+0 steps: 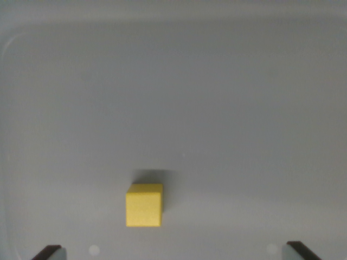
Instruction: Pick yellow cube
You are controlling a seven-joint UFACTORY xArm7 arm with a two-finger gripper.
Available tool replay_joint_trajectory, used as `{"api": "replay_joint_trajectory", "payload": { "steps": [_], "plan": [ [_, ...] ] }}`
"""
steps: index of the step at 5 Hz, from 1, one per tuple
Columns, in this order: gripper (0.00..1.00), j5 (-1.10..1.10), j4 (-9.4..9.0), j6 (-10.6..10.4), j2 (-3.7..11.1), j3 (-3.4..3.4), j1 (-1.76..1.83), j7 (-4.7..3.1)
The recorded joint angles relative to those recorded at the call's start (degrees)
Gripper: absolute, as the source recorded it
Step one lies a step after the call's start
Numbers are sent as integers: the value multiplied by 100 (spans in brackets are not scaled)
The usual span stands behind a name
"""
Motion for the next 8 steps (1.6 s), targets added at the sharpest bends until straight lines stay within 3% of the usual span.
{"api": "replay_joint_trajectory", "payload": {
  "steps": [1, 2, 3, 4, 5, 6, 7, 8],
  "plan": [
    [0, 0, 0, 0, 0, 0, 0, 0],
    [0, 12, -142, -172, 28, 12, 9, 0],
    [0, 12, -142, -172, 28, 12, 9, 0],
    [0, 25, -293, -357, 57, 25, 18, -1],
    [0, 25, -293, -357, 57, 25, 18, -1],
    [0, 39, -464, -565, 90, 39, 28, -1],
    [0, 39, -464, -565, 90, 39, 28, -1],
    [0, 54, -642, -781, 125, 54, 39, -1]
  ]
}}
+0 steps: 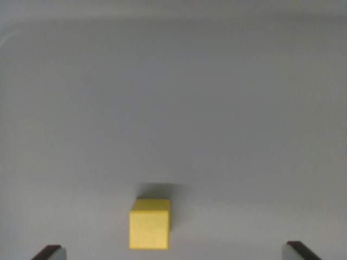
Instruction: Pick yellow cube
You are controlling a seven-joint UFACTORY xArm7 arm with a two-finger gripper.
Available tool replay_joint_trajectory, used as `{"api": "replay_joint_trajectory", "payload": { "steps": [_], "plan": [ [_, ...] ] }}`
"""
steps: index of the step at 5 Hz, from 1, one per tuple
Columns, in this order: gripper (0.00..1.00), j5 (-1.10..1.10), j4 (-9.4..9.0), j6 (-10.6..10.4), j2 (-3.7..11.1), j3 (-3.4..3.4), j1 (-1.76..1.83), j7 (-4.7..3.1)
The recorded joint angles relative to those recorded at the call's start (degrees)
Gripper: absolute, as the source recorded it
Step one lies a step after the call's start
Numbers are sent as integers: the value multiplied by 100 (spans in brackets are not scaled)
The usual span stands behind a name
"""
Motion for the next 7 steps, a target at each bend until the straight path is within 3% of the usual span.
{"api": "replay_joint_trajectory", "payload": {
  "steps": [1, 2, 3, 4, 5, 6, 7],
  "plan": [
    [0, 0, 0, 0, 0, 0, 0, 0],
    [0, 16, -195, -238, 38, 16, 12, 0],
    [0, 16, -195, -238, 38, 16, 12, 0],
    [0, 33, -400, -486, 78, 33, 24, -1],
    [0, 33, -400, -486, 78, 33, 24, -1],
    [0, 51, -605, -736, 118, 51, 37, -1],
    [0, 51, -605, -736, 118, 51, 37, -1]
  ]
}}
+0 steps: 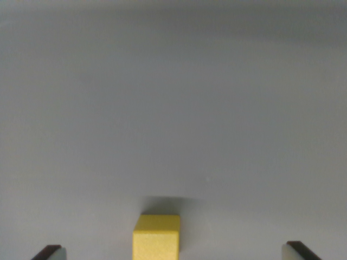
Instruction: Pick yellow cube
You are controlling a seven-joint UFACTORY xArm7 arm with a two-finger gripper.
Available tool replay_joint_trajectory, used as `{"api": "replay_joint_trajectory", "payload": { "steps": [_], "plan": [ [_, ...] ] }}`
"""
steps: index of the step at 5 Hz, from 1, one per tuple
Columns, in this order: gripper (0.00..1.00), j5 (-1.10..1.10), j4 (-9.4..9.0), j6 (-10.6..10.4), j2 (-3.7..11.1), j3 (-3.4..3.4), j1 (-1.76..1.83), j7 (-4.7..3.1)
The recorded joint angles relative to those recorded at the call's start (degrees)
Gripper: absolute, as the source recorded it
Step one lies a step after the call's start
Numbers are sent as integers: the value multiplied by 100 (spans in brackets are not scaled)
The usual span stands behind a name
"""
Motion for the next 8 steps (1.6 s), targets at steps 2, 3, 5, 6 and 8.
{"api": "replay_joint_trajectory", "payload": {
  "steps": [2, 3, 5, 6, 8],
  "plan": [
    [0, 18, -218, -265, 43, 18, 13, 0],
    [0, 37, -439, -534, 85, 37, 27, -1],
    [0, 55, -661, -805, 129, 55, 40, -1],
    [0, 55, -661, -805, 129, 55, 40, -1],
    [0, 73, -874, -1064, 170, 73, 53, -2]
  ]
}}
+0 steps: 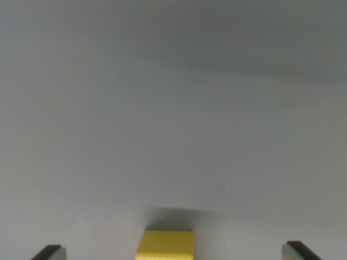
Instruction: Pick yellow cube
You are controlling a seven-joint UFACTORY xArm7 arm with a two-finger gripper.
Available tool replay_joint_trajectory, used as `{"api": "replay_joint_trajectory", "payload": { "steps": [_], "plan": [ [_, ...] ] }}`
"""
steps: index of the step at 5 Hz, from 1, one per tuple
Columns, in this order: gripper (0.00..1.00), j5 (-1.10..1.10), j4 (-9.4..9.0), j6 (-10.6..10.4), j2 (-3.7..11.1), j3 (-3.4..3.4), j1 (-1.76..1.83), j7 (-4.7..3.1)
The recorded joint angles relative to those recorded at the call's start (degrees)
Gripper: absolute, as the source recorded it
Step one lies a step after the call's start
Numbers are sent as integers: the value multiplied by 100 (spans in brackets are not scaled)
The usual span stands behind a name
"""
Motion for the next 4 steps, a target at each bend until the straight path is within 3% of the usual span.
{"api": "replay_joint_trajectory", "payload": {
  "steps": [1, 2, 3, 4],
  "plan": [
    [0, 19, -223, -271, 43, 19, 14, 0],
    [0, 19, -223, -271, 43, 19, 14, 0],
    [0, 37, -443, -540, 86, 37, 27, -1],
    [0, 37, -443, -540, 86, 37, 27, -1]
  ]
}}
